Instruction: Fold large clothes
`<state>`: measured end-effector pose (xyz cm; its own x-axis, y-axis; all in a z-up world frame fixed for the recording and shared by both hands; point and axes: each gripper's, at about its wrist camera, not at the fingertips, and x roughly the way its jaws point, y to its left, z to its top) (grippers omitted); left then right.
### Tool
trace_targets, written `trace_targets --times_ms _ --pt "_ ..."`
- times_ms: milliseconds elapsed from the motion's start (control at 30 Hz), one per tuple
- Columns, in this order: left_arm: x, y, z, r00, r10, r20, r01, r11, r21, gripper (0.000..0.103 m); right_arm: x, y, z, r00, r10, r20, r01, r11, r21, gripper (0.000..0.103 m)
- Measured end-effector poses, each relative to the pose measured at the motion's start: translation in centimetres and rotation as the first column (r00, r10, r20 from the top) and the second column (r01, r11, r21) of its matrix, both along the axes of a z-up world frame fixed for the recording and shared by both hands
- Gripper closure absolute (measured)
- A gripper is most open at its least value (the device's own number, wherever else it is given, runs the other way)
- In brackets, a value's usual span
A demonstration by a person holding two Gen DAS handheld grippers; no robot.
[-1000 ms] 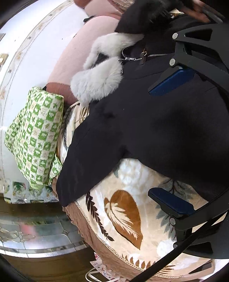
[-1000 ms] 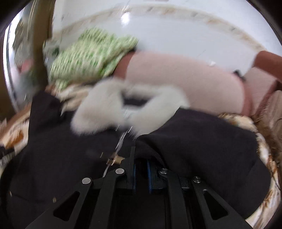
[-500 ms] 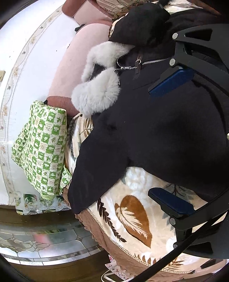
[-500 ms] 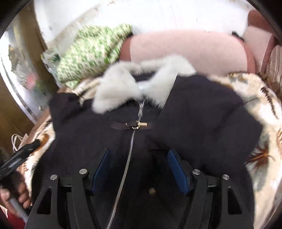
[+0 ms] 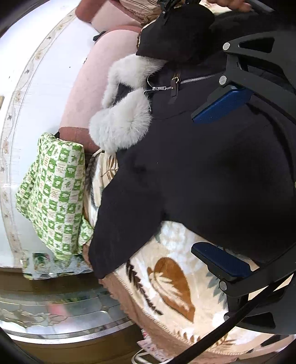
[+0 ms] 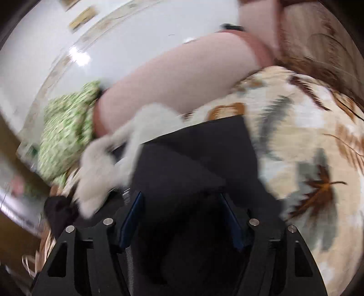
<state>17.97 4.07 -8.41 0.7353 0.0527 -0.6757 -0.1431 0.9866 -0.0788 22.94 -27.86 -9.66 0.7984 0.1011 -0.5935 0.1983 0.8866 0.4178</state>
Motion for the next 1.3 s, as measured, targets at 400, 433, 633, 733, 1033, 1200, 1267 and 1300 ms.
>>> trace_targets --times_ms 400,433,633,733,1033,1200,1267,1300 --pt "-0.3 -1.6 0.0 0.996 -0.088 0.023 0.09 0.995 -0.05 0.0 -1.1 5.9 1.9 0.916 0.388 0.103 -0.395 0.917 0.056 0.032" --pt "-0.4 -2.1 0.3 0.993 -0.116 0.04 0.117 0.992 -0.048 0.0 -1.3 5.0 1.8 0.923 0.369 0.109 -0.379 0.922 0.085 0.032" --pt "-2.4 -8.6 2.4 0.942 -0.309 0.134 0.298 0.95 0.095 0.0 -1.7 0.1 1.8 0.945 0.284 0.16 -0.316 0.916 0.245 0.029" --pt "-2.8 -12.0 2.5 0.912 -0.393 0.119 0.377 0.916 0.137 0.0 -2.1 -1.2 2.4 0.954 0.238 0.181 -0.282 0.918 0.28 0.025" --pt "-2.2 -21.4 2.3 0.815 -0.573 0.086 0.544 0.808 0.226 0.0 -4.0 -5.7 2.4 0.978 0.113 0.175 -0.164 0.936 0.312 0.023" --pt "-0.5 -24.8 0.0 0.794 -0.608 0.017 0.579 0.765 0.283 0.0 -4.6 -7.2 2.1 0.985 0.063 0.161 -0.113 0.939 0.325 0.023" --pt "0.2 -25.7 -1.2 0.794 -0.607 -0.024 0.583 0.75 0.312 0.0 -4.5 -7.6 1.8 0.988 0.05 0.146 -0.096 0.94 0.327 0.023" --pt "0.6 -26.0 -1.6 0.798 -0.602 -0.04 0.58 0.748 0.323 0.004 -4.4 -7.7 1.7 0.989 0.044 0.14 -0.089 0.939 0.332 0.023"
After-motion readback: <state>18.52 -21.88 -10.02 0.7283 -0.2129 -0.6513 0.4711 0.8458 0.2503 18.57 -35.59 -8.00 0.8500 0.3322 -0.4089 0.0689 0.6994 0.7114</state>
